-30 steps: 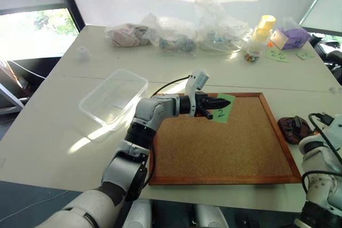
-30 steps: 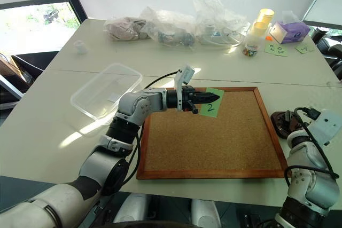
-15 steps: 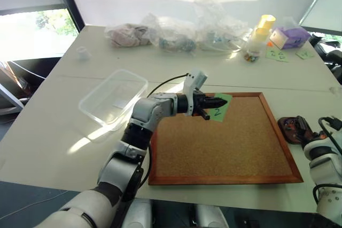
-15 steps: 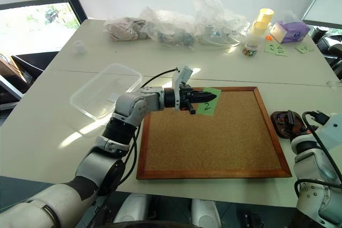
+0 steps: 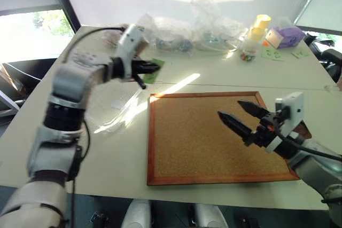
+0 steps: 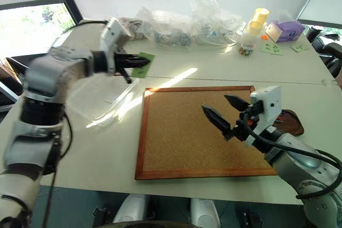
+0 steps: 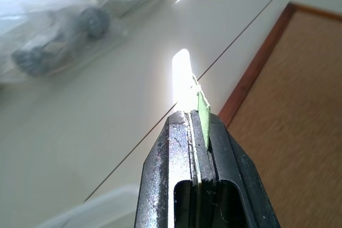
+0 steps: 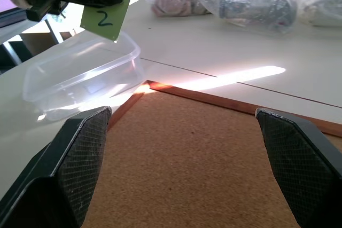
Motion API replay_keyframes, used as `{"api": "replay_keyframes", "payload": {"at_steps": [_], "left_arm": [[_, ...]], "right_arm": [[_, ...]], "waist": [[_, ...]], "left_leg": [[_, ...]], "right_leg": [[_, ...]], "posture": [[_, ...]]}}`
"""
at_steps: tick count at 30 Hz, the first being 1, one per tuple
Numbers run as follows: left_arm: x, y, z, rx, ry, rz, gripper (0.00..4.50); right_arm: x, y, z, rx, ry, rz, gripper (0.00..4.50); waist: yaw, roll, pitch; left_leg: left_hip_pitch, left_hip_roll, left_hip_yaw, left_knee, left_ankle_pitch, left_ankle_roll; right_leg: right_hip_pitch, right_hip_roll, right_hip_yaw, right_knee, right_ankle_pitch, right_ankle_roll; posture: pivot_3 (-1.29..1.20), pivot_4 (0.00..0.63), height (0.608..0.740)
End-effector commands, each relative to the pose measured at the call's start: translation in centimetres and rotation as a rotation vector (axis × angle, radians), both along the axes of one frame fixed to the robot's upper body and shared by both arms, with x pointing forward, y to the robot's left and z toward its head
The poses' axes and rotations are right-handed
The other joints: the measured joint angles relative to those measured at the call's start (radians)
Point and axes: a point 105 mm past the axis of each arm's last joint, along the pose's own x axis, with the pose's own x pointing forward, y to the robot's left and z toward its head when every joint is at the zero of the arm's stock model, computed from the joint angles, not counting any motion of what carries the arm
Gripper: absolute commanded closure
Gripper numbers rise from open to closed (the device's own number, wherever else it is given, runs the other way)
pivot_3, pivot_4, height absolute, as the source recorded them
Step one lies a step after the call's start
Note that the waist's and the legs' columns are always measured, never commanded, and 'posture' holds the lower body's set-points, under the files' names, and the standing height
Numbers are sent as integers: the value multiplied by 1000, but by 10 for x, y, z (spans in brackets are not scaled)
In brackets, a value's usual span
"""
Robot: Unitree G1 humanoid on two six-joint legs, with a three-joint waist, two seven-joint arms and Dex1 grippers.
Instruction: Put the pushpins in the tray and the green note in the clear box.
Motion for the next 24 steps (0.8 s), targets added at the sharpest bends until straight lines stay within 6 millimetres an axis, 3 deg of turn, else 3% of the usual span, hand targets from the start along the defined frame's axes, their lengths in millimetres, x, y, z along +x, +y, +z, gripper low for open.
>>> {"api": "replay_keyframes", "payload": {"at_steps": [1,10,13,20,24], "left_arm": [[-9,22,-1,64,38,-11,4500],[-13,57,-46,142,210,46,4500],[-5,60,-54,125,220,93,3465],[2,62,-63,126,231,114,194],[4,57,-52,58,216,93,43]], "right_arm": [[0,16,8,1,-51,75,39],[6,35,-7,-9,-51,126,39],[5,41,-14,-23,-44,139,0],[3,45,-21,-44,-39,145,0],[3,41,-22,-43,-37,130,0]], "waist": [[3,0,0],[8,-4,2],[7,-4,2],[7,-4,2],[7,-4,2]], "left_leg": [[0,0,0,0,0,0],[-9,0,-1,5,0,0],[-9,0,-1,6,0,0],[-9,1,-1,12,-2,3],[-9,1,-1,12,-2,4]], "right_leg": [[0,0,0,0,0,0],[-6,-1,-1,2,0,0],[-6,0,-1,2,0,0],[-4,0,-1,3,0,0],[-4,0,-1,3,0,0]], "posture": [[0,150,740],[0,150,740],[0,150,740],[0,150,740],[0,150,740]]}}
